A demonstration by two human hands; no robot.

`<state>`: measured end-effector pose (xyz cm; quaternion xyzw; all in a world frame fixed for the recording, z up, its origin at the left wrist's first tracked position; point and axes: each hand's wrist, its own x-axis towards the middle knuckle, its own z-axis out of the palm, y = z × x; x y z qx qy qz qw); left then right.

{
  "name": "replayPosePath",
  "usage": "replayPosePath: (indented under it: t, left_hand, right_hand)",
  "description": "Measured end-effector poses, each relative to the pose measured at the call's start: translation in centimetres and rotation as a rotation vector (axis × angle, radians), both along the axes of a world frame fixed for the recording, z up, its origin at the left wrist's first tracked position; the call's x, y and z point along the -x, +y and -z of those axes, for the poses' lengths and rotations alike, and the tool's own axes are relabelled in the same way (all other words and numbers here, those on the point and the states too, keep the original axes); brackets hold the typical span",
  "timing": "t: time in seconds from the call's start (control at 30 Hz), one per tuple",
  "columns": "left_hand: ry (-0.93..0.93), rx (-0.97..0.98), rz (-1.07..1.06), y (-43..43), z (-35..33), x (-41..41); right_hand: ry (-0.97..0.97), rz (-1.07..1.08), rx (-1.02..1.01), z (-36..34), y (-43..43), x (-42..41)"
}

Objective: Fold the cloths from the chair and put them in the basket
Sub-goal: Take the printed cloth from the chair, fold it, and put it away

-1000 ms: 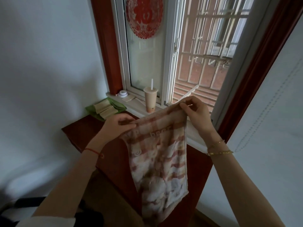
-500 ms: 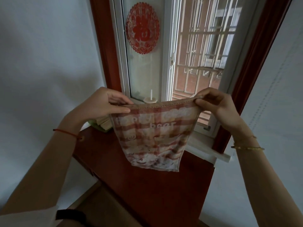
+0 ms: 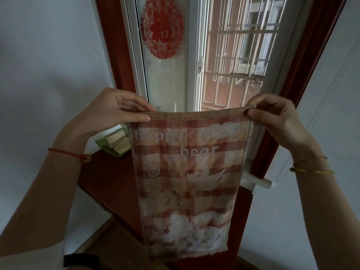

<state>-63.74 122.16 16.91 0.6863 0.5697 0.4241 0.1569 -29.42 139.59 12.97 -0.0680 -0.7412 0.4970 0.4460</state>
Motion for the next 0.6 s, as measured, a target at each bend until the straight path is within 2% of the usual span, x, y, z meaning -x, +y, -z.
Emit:
replayPosePath:
  t: [0.17, 0.27, 0.47, 0.6]
  left_hand:
    - [-0.018, 0.056, -0.07, 5.8, 5.5, 1.3]
    - [-0.054, 0.136, -0.142, 10.1, 10.5, 1.9]
    - [-0.015, 0.094, -0.321, 16.7, 19.0, 2.6]
    - [0.045, 0.137, -0.342, 17.9, 23.2, 3.1]
  right_hand:
    - [-0.133, 0.127, 0.142, 4.4, 3.8, 1.3]
    - [-0.258, 0.273, 0.196, 8.8, 7.1, 2.8]
    - [-0.497, 0.619, 0.176, 16.5, 12.5, 6.4]
    - [-0.615, 0.678, 0.143, 20.6, 13.3, 7.8]
